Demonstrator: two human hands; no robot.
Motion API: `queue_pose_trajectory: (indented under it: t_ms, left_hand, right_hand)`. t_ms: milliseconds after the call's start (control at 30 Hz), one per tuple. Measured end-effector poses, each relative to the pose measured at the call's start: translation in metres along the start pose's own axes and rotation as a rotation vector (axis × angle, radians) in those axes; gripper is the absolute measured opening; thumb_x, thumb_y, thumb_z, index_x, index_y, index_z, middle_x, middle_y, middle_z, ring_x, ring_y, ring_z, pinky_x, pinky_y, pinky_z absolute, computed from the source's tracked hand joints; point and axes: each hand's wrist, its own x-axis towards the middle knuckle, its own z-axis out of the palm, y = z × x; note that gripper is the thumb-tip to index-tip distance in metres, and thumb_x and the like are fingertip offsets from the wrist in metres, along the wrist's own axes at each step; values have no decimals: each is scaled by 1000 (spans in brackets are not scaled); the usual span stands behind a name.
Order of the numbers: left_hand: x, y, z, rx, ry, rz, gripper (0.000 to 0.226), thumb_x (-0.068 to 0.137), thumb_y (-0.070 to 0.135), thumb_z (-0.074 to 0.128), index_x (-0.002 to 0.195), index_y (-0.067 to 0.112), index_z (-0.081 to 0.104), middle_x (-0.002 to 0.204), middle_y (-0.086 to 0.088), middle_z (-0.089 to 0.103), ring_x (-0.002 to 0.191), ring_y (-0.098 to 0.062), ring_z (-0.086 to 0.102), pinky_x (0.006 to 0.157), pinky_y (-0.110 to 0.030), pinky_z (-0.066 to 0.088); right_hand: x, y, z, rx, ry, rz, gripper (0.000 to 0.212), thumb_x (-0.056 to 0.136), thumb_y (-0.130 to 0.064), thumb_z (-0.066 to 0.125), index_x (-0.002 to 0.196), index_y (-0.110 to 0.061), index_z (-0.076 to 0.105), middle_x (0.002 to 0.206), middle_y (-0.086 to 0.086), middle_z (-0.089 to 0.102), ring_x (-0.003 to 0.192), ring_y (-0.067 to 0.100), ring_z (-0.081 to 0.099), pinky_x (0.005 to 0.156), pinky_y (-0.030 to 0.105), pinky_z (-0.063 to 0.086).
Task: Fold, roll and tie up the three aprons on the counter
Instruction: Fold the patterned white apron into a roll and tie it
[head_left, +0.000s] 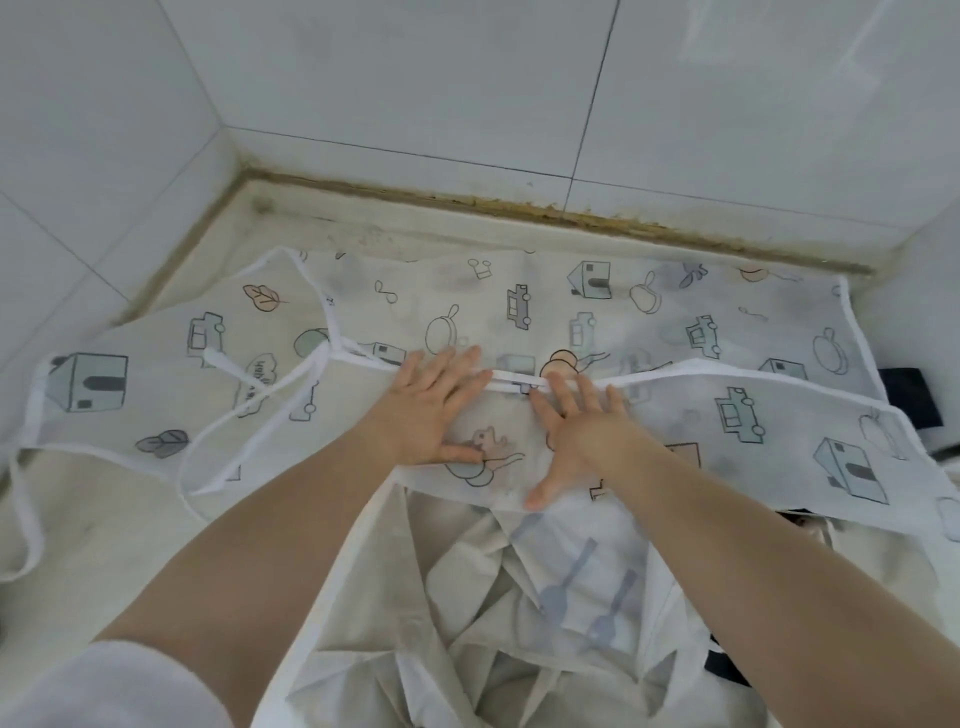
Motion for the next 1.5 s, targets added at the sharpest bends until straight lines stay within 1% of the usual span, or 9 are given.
queue_pose_trajectory:
  t_ms: [233, 367, 500, 667, 833, 1033, 1167, 1400, 1500]
  left_hand:
    - [-60, -32, 19, -35, 99, 155, 64, 97, 52, 14, 139, 9, 37, 148, -16, 35, 137, -30, 26, 110, -43, 16]
    - [-88, -59, 22, 12, 77, 58, 71, 94, 58, 16, 130, 9, 54, 139, -13, 49, 126, -29, 50, 110, -39, 25]
    - [-99, -79, 20, -55, 86, -154, 66, 88, 38, 51, 145, 13, 29, 152, -8, 28, 137, -26, 32, 110, -36, 17]
    - [-91, -85, 5, -863, 200, -684, 19, 76, 10, 69, 91, 14, 58, 93, -6, 57, 93, -27, 53, 72, -31, 39]
    - [-92, -110, -13, -1475, -184, -552, 29, 75, -16, 47, 80, 6, 64, 72, 4, 69, 84, -18, 58, 79, -25, 41]
    - [-88, -119, -14, -882, -434, -532, 9, 70, 6, 52, 77, 8, 56, 74, -10, 54, 74, -22, 49, 62, -27, 37]
    - [-85, -112, -9, -966, -532, -506, 52, 77, 61, 58, 107, 19, 65, 90, -2, 66, 88, -20, 61, 85, -32, 44]
    - [-65, -83, -22, -31, -380, -661, 52, 85, 59, 51, 116, 17, 55, 121, -5, 55, 120, -24, 41, 98, -36, 30]
    - [-45, -48, -45, 169, -113, -488, 35, 88, 16, 47, 122, 11, 47, 125, -11, 47, 120, -30, 39, 99, -39, 32]
  right_hand:
    - [5, -71, 4, 29, 279, -55, 75, 96, -35, 34, 145, -36, -23, 153, 2, -31, 142, 41, -14, 110, 64, 10]
    - [11, -63, -5, 175, 231, 48, 63, 96, -45, 25, 147, -39, -12, 155, 1, -28, 144, 36, -14, 108, 68, 11]
    - [17, -53, -4, 164, 288, 125, 75, 91, -65, 24, 151, -29, -4, 155, 3, -26, 146, 27, -12, 114, 56, 13]
    - [22, -66, 0, 135, 392, 88, 73, 96, -51, 31, 151, -13, 2, 156, 0, -21, 146, 23, -8, 115, 47, 18]
    - [24, -67, 7, 218, 365, 74, 71, 97, -47, 28, 151, -14, -5, 158, -4, -10, 146, 21, -5, 113, 48, 19]
    - [24, -58, 23, 297, 333, 41, 79, 94, -58, 30, 149, -24, -17, 156, -7, -23, 145, 19, -15, 118, 44, -1]
    - [19, -57, 17, 342, 231, 20, 109, 76, -79, 42, 147, -27, -22, 152, -10, -31, 142, 18, -25, 117, 45, -9]
    - [15, -56, 23, 220, 276, 31, 119, 66, -90, 36, 146, -26, -25, 153, -7, -32, 143, 20, -23, 118, 46, -5]
    - [11, -57, 23, 200, 283, 65, 117, 65, -91, 32, 147, -28, -22, 154, -7, -29, 144, 20, -20, 116, 50, -6]
